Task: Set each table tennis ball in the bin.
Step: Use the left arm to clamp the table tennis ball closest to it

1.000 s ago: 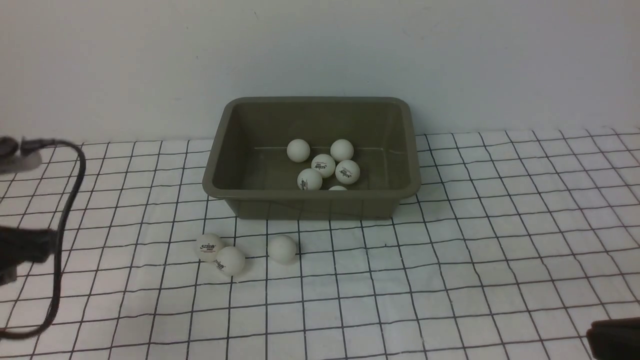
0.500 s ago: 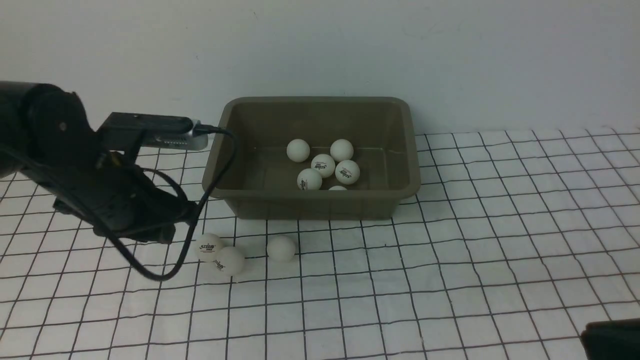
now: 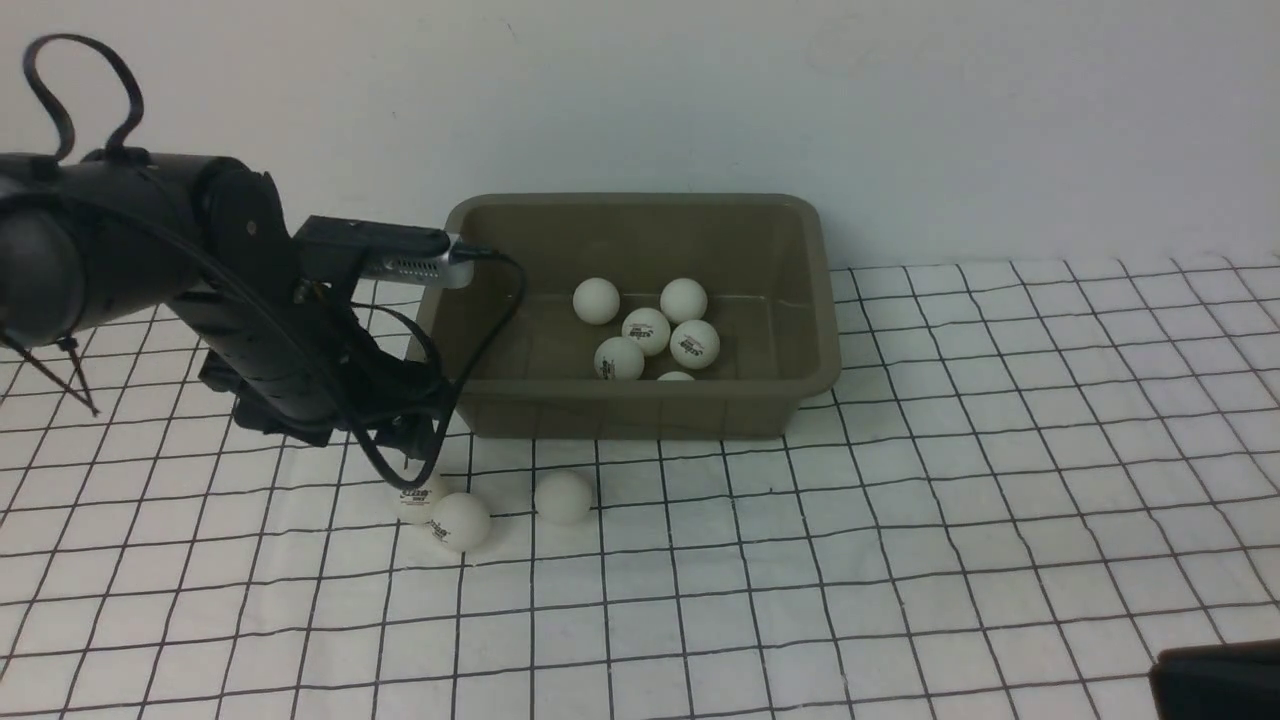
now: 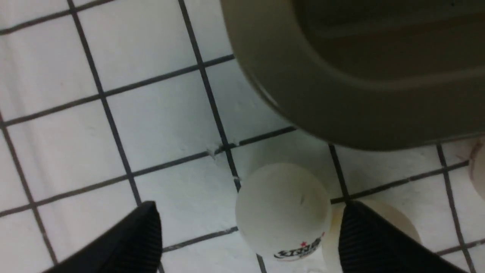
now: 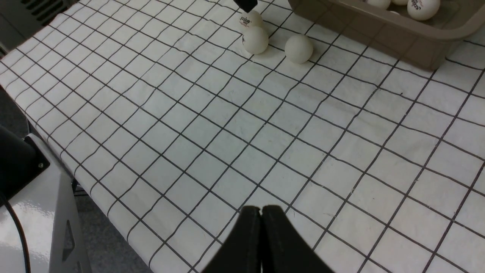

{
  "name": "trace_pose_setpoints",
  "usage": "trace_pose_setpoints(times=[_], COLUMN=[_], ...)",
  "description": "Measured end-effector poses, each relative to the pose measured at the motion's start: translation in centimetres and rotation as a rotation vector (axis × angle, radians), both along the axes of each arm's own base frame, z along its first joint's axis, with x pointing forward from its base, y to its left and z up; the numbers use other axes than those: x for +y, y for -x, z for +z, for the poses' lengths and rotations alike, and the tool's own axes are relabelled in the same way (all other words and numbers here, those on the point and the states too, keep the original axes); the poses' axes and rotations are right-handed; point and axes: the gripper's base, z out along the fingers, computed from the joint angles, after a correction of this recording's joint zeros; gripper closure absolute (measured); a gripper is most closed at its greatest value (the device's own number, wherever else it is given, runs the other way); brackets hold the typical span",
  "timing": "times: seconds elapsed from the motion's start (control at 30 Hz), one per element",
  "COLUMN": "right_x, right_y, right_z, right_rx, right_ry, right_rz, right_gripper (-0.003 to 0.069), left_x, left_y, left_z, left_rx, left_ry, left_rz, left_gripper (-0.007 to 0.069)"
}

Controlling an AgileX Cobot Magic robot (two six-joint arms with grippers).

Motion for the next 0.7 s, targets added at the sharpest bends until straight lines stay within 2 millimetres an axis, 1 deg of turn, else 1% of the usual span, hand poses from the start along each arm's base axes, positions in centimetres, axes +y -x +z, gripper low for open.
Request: trace_pose_setpoints(times=[0.2,0.43,0.53,0.6,0.7], right_x=[0.0,0.0,0.0,0.0,0.0], right_y=[0.0,0.0,0.0,0.0,0.0], right_z=[0.0,0.0,0.0,0.0,0.0], right_rx=[0.000,0.000,0.000,0.000,0.000], right_ry=[-0.001,-0.001,-0.001,-0.001,-0.001], right_rz=[0.000,0.000,0.000,0.000,0.000], right_gripper=[0.0676,0.0676,0.0676,0.0676,0.0676], left_x=[-0.2,-0.4,-0.4,-0.5,-0.5], left_y=[-0.5,-0.7,-0.8,-0.9,-0.9], left_z=[-1.8,-2.8,-3.2,-3.3,-3.4], left_rx=[0.021,0.043,0.043,0.040,0.036], left_ry=[0.009,0.015,0.024,0.031,0.035], left_rz=[-0.003,-0.011,-0.005,0.001,0.003], left_gripper=[0.0059,0.0059,0.0074,0.0100,0.0206])
